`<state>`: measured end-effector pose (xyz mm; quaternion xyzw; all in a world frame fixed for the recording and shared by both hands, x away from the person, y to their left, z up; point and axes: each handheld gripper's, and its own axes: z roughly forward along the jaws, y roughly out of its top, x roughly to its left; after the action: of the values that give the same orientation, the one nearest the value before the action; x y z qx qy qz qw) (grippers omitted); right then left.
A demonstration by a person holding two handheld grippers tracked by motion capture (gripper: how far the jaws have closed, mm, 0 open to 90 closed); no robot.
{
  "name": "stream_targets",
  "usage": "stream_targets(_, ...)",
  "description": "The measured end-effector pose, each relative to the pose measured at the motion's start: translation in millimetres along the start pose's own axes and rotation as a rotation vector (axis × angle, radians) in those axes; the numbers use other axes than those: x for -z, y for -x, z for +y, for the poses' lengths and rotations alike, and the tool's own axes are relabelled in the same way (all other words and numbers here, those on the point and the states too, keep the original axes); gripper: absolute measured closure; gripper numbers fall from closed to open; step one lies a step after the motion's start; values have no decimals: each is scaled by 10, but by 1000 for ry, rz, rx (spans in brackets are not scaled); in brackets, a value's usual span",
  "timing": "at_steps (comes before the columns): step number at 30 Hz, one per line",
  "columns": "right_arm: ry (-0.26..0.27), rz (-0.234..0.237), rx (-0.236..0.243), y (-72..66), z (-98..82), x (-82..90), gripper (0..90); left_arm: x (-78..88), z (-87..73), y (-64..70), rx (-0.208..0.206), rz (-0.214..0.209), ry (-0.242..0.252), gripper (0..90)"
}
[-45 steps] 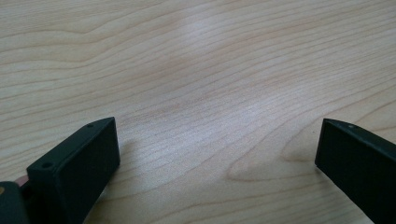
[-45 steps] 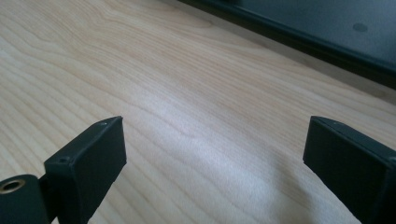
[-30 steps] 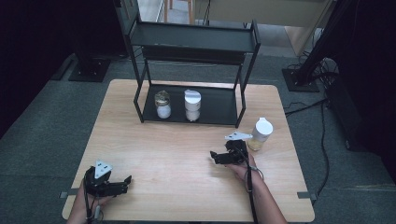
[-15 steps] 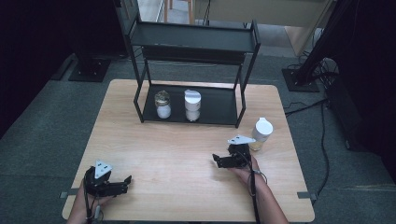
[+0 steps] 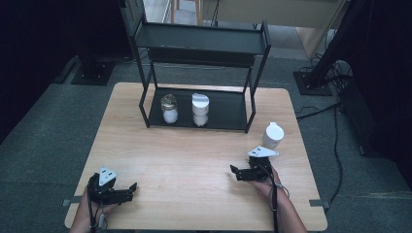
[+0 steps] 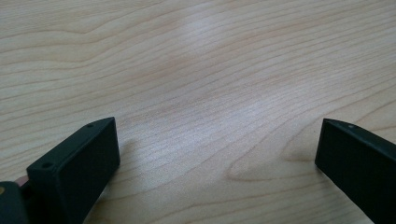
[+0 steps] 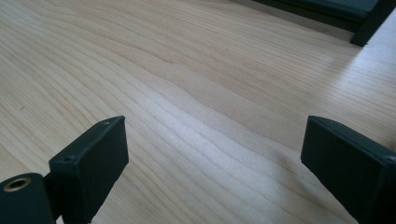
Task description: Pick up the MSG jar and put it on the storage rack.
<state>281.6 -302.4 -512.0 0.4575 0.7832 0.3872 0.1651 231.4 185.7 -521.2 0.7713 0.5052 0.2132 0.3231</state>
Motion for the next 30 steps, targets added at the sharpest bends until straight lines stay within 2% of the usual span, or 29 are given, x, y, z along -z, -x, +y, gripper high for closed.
stream_targets(22,33,-48,-27,149,-278,355,73,-3,1,5,-4,8,-3,0)
stream_targets(30,24,-73,-37,218,-377,484,73,-4,0,5,0,13,-2,0)
